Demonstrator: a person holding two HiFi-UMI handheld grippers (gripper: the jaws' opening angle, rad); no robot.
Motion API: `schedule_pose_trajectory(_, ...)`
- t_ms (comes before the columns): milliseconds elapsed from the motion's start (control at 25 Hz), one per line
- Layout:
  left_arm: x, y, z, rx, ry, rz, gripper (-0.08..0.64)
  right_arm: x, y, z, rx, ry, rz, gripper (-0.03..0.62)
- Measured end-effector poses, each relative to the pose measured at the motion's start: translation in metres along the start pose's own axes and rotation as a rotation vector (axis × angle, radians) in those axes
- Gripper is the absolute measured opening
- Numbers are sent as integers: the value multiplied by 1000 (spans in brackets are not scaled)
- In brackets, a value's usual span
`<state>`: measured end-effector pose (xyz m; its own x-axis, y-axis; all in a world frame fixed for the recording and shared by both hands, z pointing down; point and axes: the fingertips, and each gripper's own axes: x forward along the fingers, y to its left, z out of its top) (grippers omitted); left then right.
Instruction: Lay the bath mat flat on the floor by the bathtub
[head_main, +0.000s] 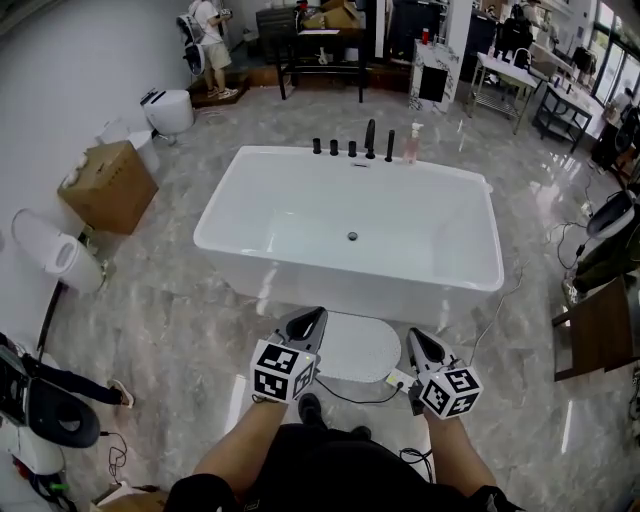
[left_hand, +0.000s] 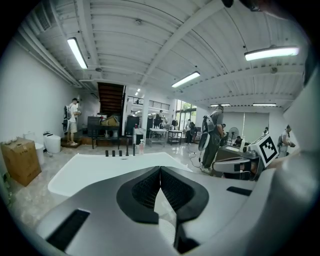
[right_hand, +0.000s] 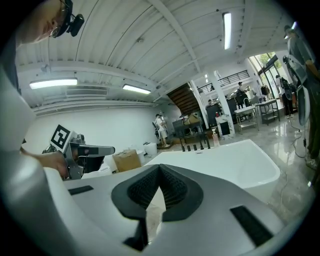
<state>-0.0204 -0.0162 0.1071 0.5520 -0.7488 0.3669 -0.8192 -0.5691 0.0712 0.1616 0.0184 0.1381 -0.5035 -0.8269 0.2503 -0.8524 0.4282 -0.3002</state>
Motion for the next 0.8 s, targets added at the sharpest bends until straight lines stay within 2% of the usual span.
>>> schedule_pose_trajectory(240,0,51,21,2,-26,-23,11,49,31,35,-32,-34,6,15)
schedule_pose_trajectory(440,-5,93,40,-7,-82,-28,11,80,61,59,-80,-52,19,15)
schedule_pose_trajectory(600,-11,123,58,-8,-142,-26,11,92,76,87,-114,-90,-15,15)
schedule_pose_trajectory(800,-9,141,74,-10,-173,-11,11,95,76,117,-141,-134,-20,15)
